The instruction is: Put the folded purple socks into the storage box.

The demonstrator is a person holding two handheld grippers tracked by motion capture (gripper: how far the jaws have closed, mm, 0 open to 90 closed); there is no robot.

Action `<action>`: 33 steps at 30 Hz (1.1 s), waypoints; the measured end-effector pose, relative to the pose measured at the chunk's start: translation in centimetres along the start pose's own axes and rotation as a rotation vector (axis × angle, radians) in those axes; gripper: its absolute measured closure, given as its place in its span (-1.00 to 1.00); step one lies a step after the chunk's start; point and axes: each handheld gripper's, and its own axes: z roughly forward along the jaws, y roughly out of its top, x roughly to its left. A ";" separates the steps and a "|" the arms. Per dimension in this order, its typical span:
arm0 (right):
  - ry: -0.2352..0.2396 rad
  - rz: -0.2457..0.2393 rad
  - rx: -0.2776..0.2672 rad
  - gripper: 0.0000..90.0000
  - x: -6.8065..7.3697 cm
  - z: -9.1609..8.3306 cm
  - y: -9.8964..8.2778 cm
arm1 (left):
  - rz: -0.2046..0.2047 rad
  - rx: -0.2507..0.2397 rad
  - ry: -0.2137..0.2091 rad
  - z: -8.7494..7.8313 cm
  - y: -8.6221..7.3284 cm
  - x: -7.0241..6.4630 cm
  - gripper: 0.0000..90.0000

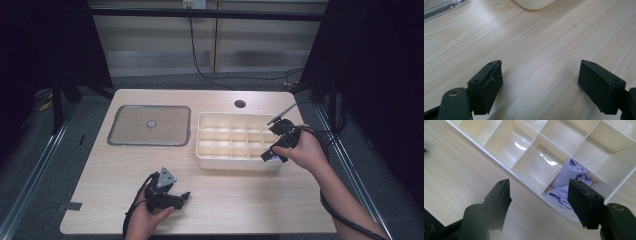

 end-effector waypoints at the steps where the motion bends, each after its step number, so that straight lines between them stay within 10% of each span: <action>1: 0.001 -0.005 -0.004 -0.23 0.1 0.0 -0.1 | -0.001 0.000 0.000 0.0 0.0 0.0 -0.58; 33: 0.107 -0.139 -0.094 -0.32 5.7 1.8 -5.1 | 0.000 0.001 0.000 0.0 0.0 0.0 -0.58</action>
